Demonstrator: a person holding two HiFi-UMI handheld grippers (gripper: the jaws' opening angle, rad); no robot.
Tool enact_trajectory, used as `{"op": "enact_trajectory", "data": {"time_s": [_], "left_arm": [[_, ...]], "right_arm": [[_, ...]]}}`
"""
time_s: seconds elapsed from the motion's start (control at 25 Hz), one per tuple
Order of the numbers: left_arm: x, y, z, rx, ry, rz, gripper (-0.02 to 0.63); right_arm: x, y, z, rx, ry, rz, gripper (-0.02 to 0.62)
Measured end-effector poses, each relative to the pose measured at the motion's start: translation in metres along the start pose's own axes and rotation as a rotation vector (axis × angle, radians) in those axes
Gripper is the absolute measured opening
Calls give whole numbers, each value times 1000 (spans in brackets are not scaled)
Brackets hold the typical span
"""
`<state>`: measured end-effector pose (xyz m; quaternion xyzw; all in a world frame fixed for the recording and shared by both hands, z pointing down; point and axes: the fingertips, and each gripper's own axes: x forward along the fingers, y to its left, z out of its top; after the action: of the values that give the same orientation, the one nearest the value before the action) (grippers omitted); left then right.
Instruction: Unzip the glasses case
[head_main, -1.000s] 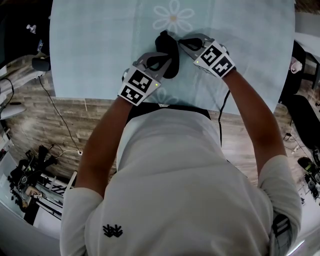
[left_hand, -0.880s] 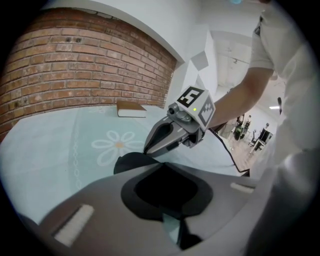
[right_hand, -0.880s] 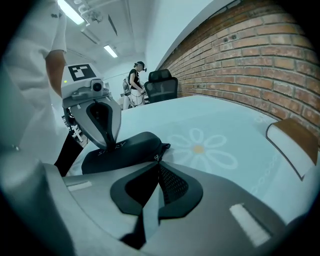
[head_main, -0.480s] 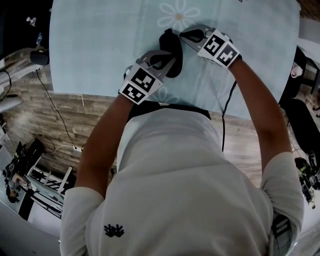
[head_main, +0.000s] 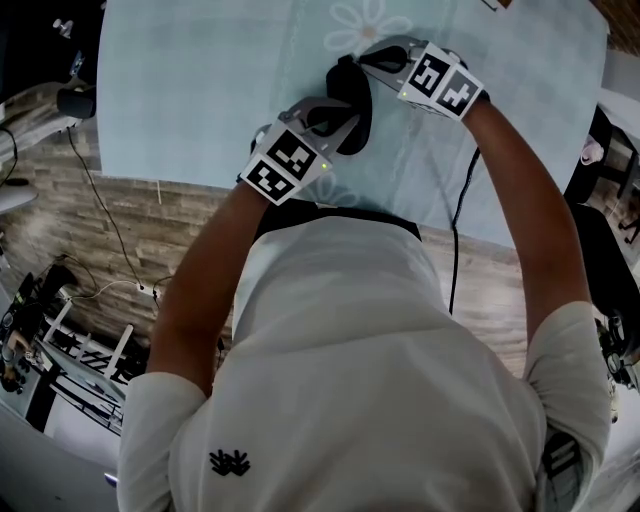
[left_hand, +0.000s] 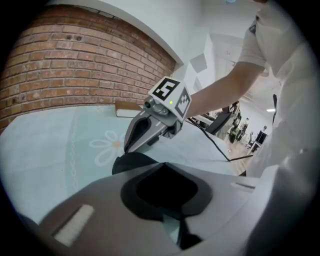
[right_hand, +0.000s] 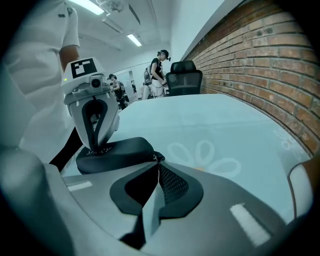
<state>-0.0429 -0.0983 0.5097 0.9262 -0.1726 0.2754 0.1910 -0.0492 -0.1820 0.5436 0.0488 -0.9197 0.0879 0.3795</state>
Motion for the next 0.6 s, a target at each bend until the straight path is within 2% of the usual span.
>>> {"op": "enact_trajectory", "data": {"time_s": [0.36, 0.6], "left_arm": [[1, -1, 0, -12, 8, -35, 55], [2, 0, 0, -14, 12, -46, 55]], "right_arm": [[7, -2, 8, -95, 72, 93, 9], [15, -4, 13, -137, 104, 118, 12]]}}
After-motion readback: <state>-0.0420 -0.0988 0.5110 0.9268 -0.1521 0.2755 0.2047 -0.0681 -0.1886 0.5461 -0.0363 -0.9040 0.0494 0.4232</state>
